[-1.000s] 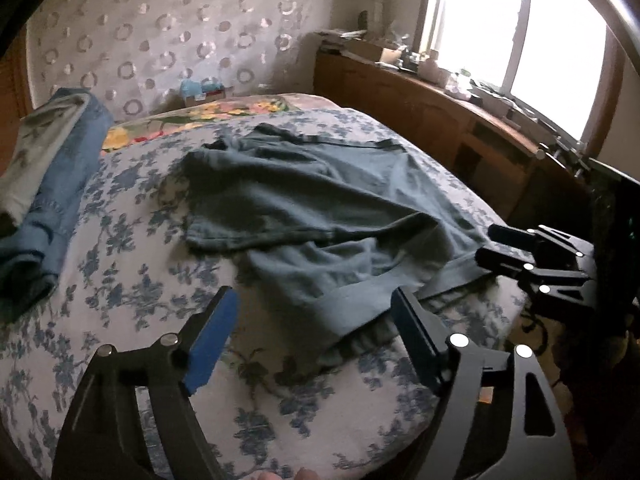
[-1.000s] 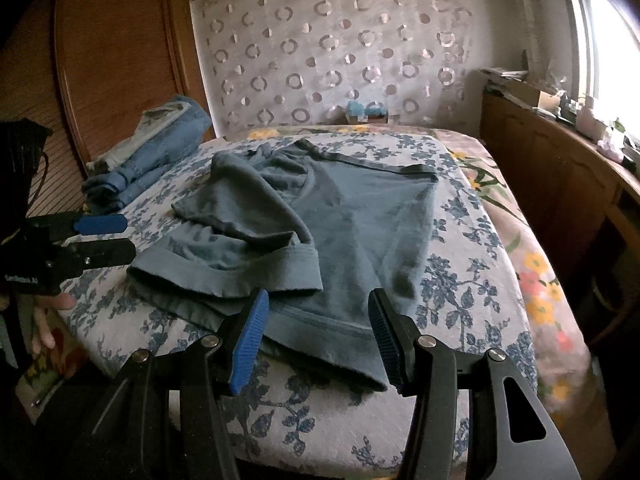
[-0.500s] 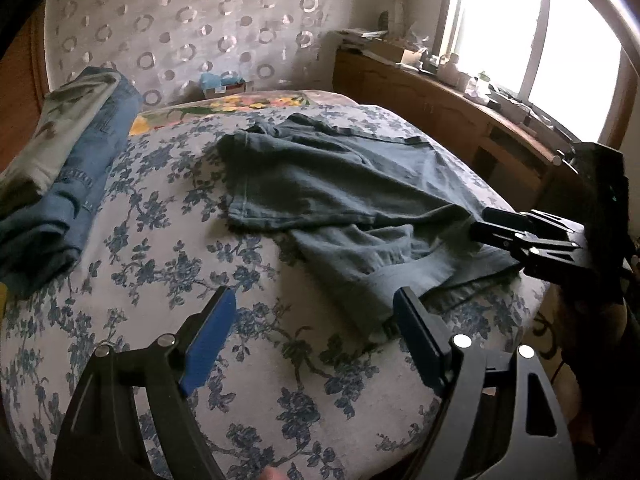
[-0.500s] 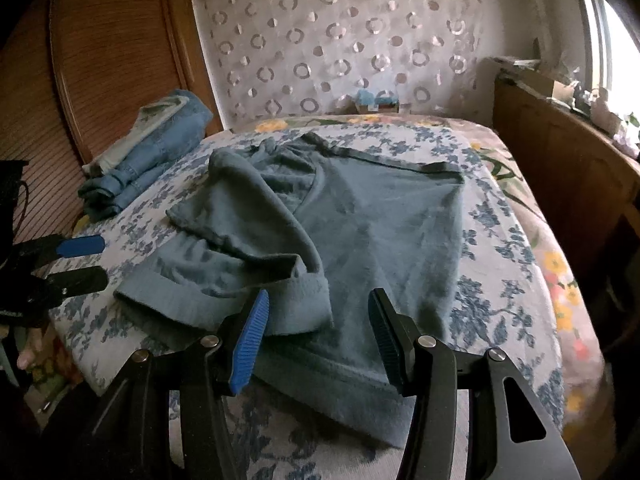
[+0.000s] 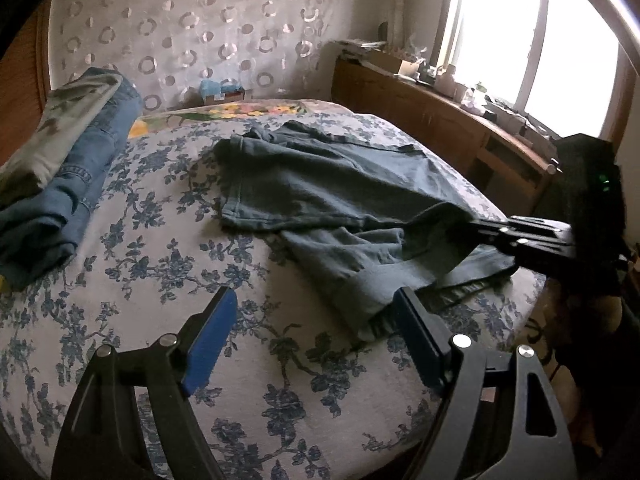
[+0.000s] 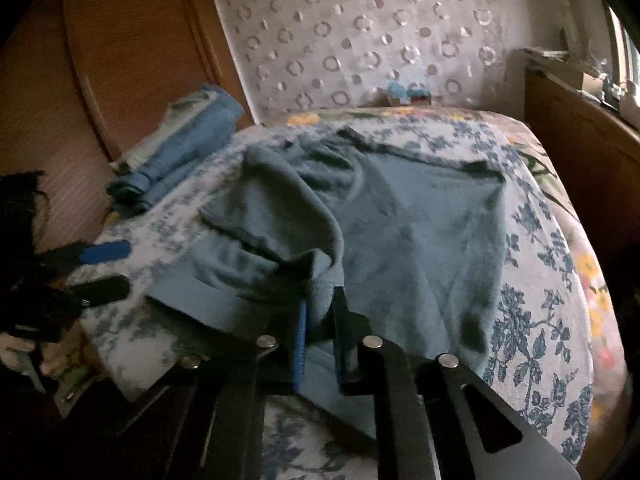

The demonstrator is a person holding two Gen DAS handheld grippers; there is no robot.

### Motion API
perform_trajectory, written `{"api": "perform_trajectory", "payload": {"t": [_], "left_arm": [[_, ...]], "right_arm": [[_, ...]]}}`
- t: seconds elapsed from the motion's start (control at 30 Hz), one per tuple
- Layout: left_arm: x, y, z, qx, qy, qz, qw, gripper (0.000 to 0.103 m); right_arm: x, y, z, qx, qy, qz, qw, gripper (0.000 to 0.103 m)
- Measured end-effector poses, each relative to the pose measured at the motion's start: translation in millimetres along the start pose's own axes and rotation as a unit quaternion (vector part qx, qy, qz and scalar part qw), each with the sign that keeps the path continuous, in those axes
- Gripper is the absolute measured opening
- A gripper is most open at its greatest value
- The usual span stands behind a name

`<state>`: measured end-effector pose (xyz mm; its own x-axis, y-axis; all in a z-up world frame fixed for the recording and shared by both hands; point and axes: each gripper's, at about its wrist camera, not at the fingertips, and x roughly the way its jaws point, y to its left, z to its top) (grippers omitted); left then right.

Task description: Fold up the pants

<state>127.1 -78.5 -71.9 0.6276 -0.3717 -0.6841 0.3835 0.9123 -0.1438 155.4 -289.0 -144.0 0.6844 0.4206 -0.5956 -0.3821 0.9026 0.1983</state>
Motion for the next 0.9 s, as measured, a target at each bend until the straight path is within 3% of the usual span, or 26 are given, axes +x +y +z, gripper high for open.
{"api": "perform_trajectory", "payload": {"t": [0.33, 0.63, 0.9], "left_arm": [[2.6, -9.9, 4.4, 0.005, -0.002, -0.002, 1.0000, 0.081], [7.9, -16.7, 9.2, 0.007, -0.004, -0.001, 1.0000, 0.081], [14.5, -26.6, 14.3, 0.017, -0.005, 0.001, 0.9998, 0.081]], "right_arm": [[-59.9, 8.1, -2.2, -0.022, -0.058, -0.004, 0.998, 0.006], [-90.4, -2.8, -25.2, -0.013, -0.058, -0.030, 0.998, 0.006], [-87.0, -15.0, -35.4, 0.011, -0.032, -0.048, 0.998, 0.006]]}}
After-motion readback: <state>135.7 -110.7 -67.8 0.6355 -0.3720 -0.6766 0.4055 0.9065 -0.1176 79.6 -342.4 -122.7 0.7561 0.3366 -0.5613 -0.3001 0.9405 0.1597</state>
